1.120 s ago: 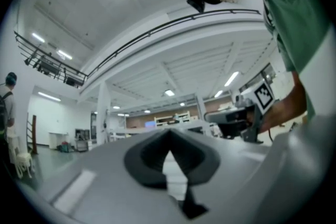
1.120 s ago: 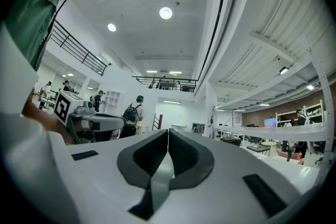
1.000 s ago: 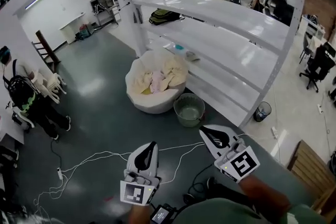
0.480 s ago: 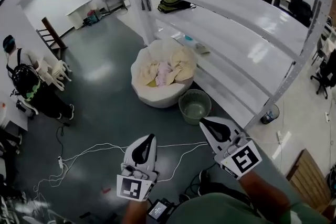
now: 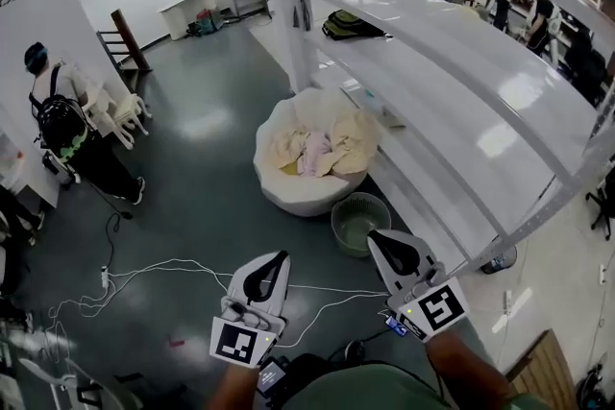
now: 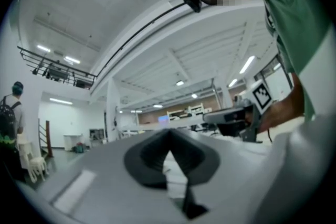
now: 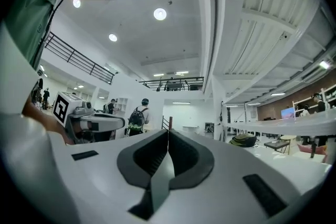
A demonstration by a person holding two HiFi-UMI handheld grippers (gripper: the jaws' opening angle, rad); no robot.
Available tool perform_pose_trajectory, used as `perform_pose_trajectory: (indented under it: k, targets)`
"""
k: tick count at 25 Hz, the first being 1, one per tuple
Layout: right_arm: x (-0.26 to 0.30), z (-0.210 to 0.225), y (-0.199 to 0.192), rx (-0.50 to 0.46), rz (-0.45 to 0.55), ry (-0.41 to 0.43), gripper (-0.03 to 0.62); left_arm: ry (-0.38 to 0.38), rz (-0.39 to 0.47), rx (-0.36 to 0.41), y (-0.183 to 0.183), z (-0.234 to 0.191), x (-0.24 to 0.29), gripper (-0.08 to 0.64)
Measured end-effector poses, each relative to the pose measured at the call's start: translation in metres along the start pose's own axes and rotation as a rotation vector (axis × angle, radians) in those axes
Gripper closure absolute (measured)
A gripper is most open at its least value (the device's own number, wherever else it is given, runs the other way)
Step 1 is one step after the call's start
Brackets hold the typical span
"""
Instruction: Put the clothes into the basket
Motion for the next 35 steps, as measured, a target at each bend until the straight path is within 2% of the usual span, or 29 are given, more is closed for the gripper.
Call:
perform_pose_trajectory:
  k: [8, 15, 20, 35]
  targets:
    - [0.021, 0.038, -0.011, 0.037, 0.024, -0.009, 0.586, -0.009, -0.021, -0.005, 0.005, -0.006, 0.048, 0.560]
    - [0.043, 0.056, -0.015, 0.054, 0.020, -0.052, 0.586, -0.047, -0.038, 0.044, -0.001, -0.030, 0.078, 0.560]
    - [0.068, 0.062, -0.014, 0.059, -0.001, -0.093, 0.586, -0.091, -0.003, -0.002, -0.007, -0.057, 0.097, 0.560]
    - [0.213, 0.049, 0.007, 0.050, -0.049, -0.213, 0.586, -0.208, 0.029, -0.018, -0.043, -0.214, 0.139, 0.560]
Point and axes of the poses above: the fingertips, and each gripper's own axes: x forward along the fingers, z to its right, y out of its top, the point moved 9 cm from there along -x, backward along the fingers, and after that the axes turned 13 degrees about -z, right-handed, at the moved point
